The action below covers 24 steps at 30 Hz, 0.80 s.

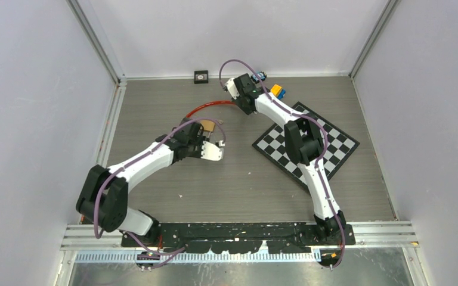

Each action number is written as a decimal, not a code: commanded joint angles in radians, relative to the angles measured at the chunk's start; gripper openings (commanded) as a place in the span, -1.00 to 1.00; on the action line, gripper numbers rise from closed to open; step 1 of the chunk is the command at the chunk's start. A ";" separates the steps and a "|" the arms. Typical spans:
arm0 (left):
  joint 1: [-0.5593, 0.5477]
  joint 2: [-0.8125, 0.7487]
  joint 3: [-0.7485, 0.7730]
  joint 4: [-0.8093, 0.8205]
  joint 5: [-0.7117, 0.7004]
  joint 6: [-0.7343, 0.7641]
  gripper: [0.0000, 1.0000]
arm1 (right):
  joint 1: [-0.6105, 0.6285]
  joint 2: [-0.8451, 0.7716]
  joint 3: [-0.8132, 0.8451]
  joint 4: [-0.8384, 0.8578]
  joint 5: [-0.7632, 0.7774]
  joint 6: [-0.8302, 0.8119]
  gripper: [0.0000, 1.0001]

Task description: Unlock with the key

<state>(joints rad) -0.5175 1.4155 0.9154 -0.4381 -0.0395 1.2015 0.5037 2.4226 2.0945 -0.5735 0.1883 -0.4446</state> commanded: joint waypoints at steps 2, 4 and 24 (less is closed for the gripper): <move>-0.047 0.090 -0.065 0.090 -0.113 0.042 -0.79 | -0.004 -0.019 -0.005 0.062 0.036 0.034 -0.72; -0.068 0.123 -0.073 0.099 -0.134 0.034 -0.78 | -0.003 -0.027 -0.026 0.063 0.033 0.039 -0.68; -0.146 0.201 -0.087 0.068 -0.262 -0.007 -0.25 | 0.007 -0.081 -0.130 0.091 0.032 0.023 -0.47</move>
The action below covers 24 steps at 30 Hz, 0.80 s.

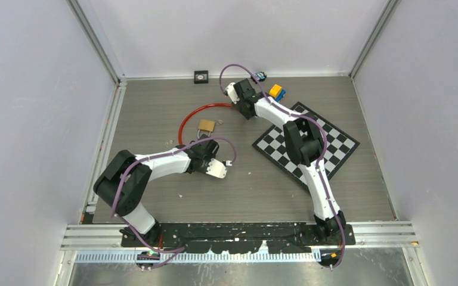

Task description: Unlock with the key

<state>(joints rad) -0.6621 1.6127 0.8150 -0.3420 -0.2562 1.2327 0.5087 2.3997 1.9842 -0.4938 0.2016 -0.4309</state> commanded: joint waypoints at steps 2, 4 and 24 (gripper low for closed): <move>-0.006 0.003 0.016 -0.027 -0.055 -0.048 -0.20 | 0.003 -0.061 -0.022 0.012 0.022 0.008 -0.46; -0.009 0.002 0.021 -0.033 -0.063 -0.065 -0.15 | 0.004 -0.065 -0.022 0.009 0.018 0.005 -0.46; -0.016 -0.176 0.068 -0.151 -0.114 -0.162 0.74 | 0.003 -0.132 -0.034 -0.018 -0.013 -0.022 -0.03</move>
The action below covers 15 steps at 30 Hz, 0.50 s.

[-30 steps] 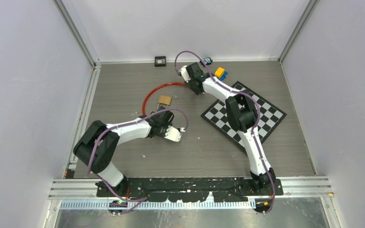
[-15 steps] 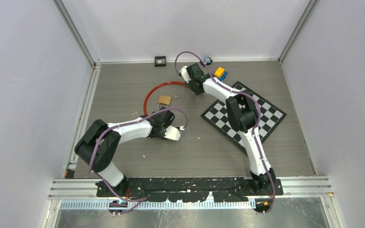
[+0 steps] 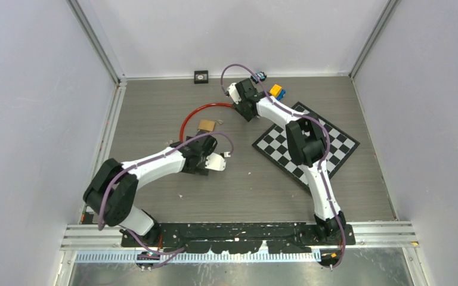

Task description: Unlock with the key

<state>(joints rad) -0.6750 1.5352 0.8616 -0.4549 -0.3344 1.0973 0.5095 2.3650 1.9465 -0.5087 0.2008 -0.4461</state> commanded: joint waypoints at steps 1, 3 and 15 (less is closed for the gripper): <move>-0.002 -0.124 0.015 -0.042 -0.031 -0.034 0.77 | 0.001 -0.104 0.002 -0.006 -0.018 -0.005 0.05; 0.004 -0.173 0.004 -0.048 -0.017 -0.055 0.84 | 0.000 -0.122 -0.004 -0.012 -0.029 0.003 0.13; 0.272 -0.456 0.074 -0.049 0.306 -0.427 0.99 | -0.038 -0.385 -0.111 -0.047 -0.175 0.183 0.63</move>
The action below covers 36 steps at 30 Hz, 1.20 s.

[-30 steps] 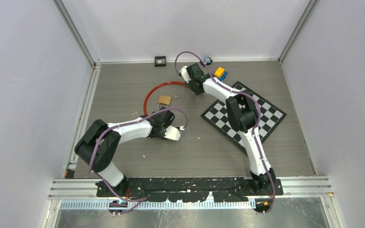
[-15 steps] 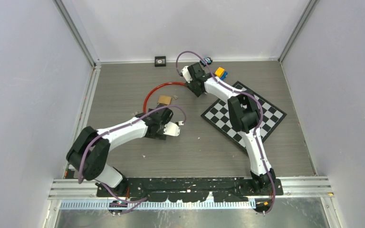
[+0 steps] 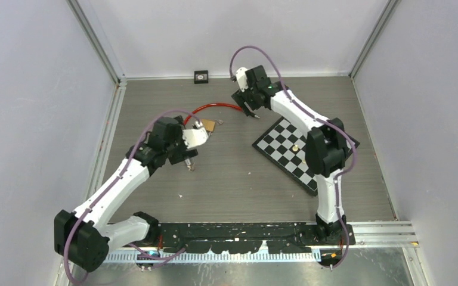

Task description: Unlock with the key

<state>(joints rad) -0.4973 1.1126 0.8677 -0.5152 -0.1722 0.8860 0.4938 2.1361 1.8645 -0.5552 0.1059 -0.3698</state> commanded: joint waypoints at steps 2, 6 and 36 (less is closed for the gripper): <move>0.138 -0.012 0.113 -0.005 0.167 -0.321 0.99 | -0.034 -0.219 -0.069 -0.015 -0.136 0.145 0.66; 0.212 0.056 0.187 -0.057 0.253 -0.485 0.99 | -0.043 -0.346 -0.175 -0.039 -0.226 0.178 0.69; 0.406 0.645 0.454 -0.115 0.333 -0.346 0.10 | -0.087 -0.750 -0.759 -0.069 -0.613 0.019 0.54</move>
<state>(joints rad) -0.0978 1.6825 1.2442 -0.6296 0.2058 0.4053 0.4080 1.3602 1.1065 -0.6441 -0.4667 -0.3286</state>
